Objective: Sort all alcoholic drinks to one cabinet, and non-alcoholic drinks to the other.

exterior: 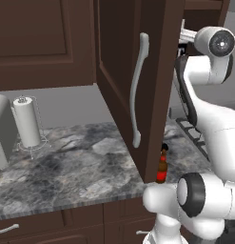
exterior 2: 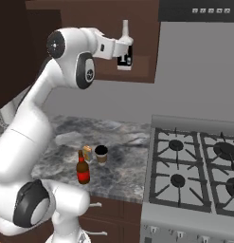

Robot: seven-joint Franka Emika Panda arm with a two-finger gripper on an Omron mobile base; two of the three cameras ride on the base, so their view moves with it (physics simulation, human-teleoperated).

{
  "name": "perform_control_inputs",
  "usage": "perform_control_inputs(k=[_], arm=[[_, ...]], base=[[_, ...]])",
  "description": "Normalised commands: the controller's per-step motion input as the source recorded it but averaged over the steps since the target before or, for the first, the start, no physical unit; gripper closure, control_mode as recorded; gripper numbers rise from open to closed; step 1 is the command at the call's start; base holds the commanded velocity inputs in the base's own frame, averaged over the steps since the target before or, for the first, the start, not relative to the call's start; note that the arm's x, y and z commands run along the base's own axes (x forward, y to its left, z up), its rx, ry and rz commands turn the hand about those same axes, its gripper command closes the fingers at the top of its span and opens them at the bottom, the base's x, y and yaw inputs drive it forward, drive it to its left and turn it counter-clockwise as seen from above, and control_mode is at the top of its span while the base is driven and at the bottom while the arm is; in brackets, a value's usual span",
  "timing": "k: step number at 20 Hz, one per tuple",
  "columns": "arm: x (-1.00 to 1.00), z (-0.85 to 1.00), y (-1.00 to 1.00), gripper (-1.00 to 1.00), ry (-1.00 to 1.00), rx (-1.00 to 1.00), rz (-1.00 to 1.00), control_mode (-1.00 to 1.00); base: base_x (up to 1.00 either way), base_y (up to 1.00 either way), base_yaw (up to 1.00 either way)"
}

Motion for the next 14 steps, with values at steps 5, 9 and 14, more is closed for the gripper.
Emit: perform_control_inputs(k=[5, 9, 14], arm=[[-0.80, -0.15, 0.10, -1.00, 0.05, 0.01, 0.01, -1.00], [-0.72, -0.18, 0.20, -1.00, 0.06, 0.00, 0.07, -1.00], [-0.76, -0.23, 0.27, -1.00, 0.04, 0.00, 0.09, -1.00]], base=[[0.00, 0.00, 0.00], [0.00, 0.00, 0.00], [0.00, 0.00, 0.00]])
